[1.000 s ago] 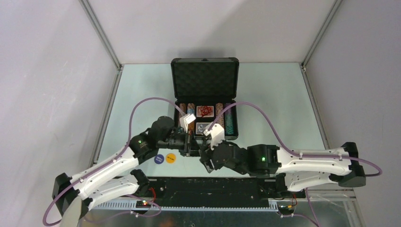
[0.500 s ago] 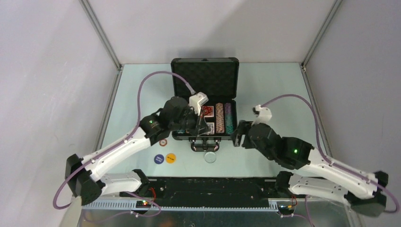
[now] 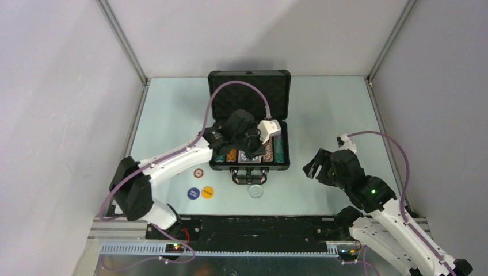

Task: Pack up texas hold em set

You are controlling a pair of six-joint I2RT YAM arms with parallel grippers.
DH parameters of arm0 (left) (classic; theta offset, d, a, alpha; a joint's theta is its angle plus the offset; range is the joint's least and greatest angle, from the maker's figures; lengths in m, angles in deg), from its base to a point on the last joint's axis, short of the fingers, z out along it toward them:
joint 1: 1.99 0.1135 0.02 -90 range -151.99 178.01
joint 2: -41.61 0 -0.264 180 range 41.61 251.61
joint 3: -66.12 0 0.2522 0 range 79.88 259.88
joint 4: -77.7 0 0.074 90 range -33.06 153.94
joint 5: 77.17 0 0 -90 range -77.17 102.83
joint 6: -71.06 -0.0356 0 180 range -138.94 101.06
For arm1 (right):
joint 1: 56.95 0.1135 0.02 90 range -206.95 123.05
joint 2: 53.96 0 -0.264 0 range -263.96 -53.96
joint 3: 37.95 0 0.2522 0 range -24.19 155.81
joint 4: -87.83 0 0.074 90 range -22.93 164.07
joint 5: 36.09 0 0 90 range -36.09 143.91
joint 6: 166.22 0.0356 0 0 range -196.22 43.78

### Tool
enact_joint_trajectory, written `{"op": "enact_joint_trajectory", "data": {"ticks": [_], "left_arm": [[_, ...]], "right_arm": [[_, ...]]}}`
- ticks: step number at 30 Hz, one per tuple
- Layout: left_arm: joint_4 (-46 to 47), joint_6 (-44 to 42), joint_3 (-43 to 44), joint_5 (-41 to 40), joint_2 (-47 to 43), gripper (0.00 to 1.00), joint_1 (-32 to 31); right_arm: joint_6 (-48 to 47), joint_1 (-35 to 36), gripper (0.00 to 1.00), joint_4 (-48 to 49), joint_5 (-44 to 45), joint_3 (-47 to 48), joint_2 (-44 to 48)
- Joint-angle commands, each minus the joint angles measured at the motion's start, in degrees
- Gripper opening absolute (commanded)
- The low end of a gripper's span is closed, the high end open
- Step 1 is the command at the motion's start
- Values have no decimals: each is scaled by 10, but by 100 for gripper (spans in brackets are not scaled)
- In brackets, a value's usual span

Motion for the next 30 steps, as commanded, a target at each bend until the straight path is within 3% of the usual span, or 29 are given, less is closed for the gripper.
{"op": "enact_joint_trajectory", "data": {"ticks": [1, 16, 30], "left_arm": [[53, -147, -15, 66, 29, 0, -25], [161, -188, -32, -39, 113, 0, -42], [144, -247, -42, -46, 121, 0, -41]], "right_arm": [[-22, -7, 71, 11, -46, -21, 4], [-23, -7, 71, -5, -47, -26, 37], [-21, -7, 71, -4, -52, -26, 34]]}}
